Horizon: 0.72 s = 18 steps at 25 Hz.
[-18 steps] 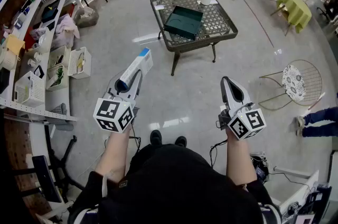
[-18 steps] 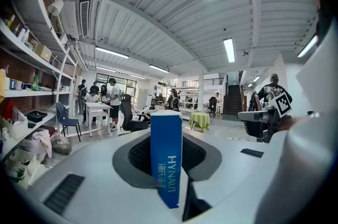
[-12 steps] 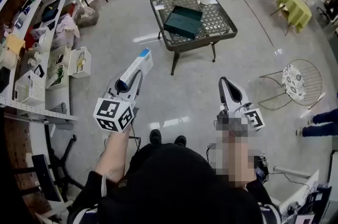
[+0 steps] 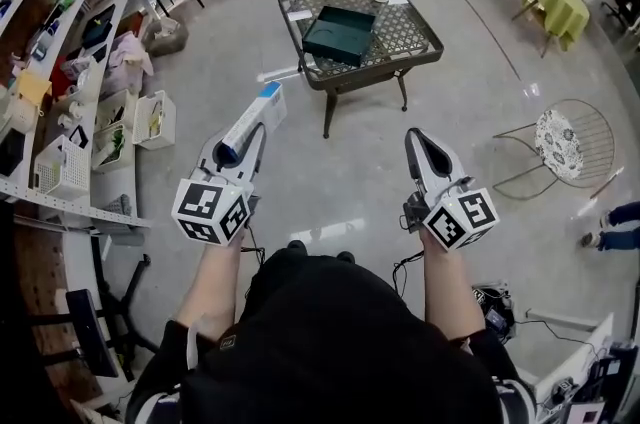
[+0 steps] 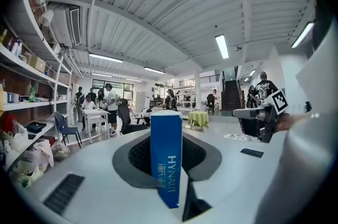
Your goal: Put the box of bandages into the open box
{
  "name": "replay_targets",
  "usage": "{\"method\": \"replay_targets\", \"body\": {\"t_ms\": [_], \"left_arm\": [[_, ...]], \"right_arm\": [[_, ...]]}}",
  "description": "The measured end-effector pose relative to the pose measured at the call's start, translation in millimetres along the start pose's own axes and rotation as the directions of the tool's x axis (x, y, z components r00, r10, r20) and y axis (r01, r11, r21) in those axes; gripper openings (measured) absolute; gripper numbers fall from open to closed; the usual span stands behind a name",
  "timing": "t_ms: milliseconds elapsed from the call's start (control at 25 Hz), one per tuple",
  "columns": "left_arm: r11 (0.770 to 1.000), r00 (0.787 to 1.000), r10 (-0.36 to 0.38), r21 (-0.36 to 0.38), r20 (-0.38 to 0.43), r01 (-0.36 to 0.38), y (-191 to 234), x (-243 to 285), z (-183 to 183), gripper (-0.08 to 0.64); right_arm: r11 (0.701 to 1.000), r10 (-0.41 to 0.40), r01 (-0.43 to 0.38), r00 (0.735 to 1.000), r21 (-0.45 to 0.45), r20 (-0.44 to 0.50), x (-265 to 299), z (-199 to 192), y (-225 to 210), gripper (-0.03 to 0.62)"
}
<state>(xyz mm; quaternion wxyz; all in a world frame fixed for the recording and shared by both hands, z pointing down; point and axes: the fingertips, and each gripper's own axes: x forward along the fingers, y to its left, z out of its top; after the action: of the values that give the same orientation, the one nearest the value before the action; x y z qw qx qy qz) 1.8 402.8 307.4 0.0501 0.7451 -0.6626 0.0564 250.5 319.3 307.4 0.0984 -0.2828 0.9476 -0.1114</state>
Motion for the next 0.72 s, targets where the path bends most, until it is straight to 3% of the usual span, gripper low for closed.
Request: {"method": "replay_targets", "body": {"t_ms": [400,720], "left_arm": [[0.999,0.999,0.015,-0.041,-0.037,-0.017,-4.7,22.5,-17.7,0.078],[0.996,0.998,0.011,-0.091,-0.066,-0.017,31.7,85.9,-35.2,0.078]], "right_arm": [[0.999,0.047,-0.046,0.998,0.017,-0.050,2.5,-10.1,-20.7,0.008],[0.999,0.032,-0.027,0.992,0.036,-0.123,56.5,-29.7,-59.5,0.009]]}}
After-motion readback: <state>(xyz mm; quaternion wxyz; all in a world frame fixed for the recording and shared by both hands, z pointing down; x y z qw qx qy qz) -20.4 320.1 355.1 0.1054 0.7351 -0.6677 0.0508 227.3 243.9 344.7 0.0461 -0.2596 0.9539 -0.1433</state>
